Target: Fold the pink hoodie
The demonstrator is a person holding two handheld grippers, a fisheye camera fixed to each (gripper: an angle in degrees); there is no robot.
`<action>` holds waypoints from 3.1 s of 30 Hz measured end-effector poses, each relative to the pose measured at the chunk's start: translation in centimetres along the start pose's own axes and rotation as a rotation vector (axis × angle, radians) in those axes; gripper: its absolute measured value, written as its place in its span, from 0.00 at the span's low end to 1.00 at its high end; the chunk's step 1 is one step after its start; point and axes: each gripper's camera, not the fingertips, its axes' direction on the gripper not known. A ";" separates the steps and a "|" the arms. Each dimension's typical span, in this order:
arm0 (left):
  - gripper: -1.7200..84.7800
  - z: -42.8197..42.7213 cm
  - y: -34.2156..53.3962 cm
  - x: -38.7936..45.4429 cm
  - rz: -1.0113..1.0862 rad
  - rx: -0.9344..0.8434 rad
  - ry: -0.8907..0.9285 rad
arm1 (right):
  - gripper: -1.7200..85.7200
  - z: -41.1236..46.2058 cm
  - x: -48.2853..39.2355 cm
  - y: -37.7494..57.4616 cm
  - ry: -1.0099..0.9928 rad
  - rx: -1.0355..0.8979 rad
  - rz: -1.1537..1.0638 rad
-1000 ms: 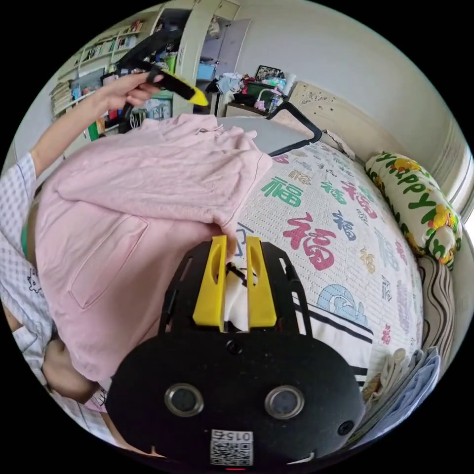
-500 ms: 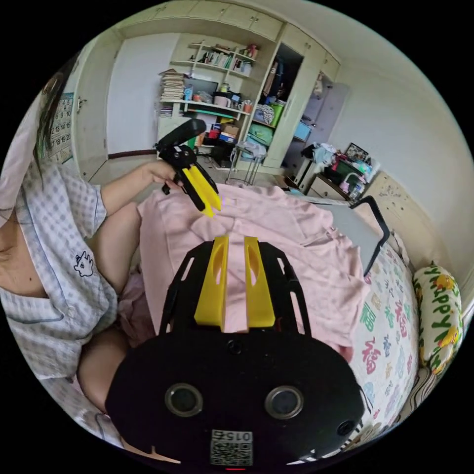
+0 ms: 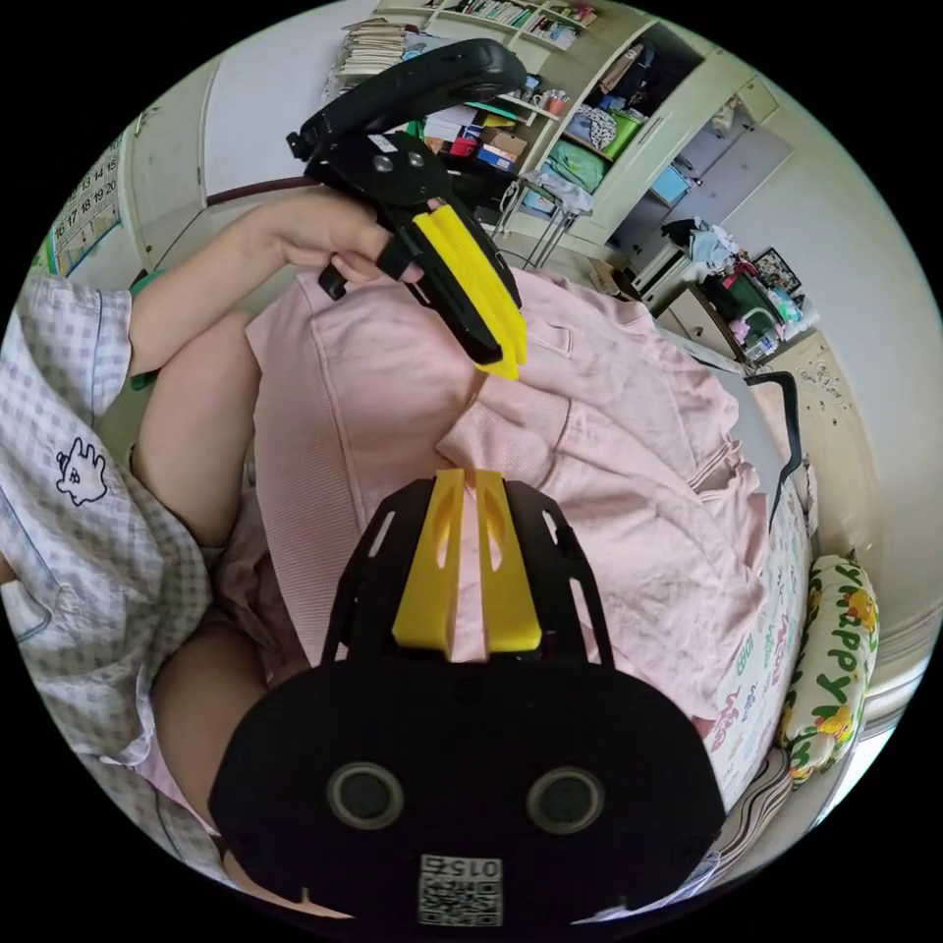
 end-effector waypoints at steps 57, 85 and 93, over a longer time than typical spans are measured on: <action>0.19 4.0 35.9 -50.3 -1.246 0.617 0.787 | 0.13 11.2 12.1 -30.0 -0.082 0.124 0.030; 0.02 13.0 42.1 -62.8 -1.325 0.974 1.109 | 0.06 31.7 19.1 -51.7 -0.074 -0.211 0.102; 0.26 14.5 41.4 -56.5 -1.368 0.746 1.296 | 0.06 26.9 18.8 -48.7 -0.027 -0.145 0.134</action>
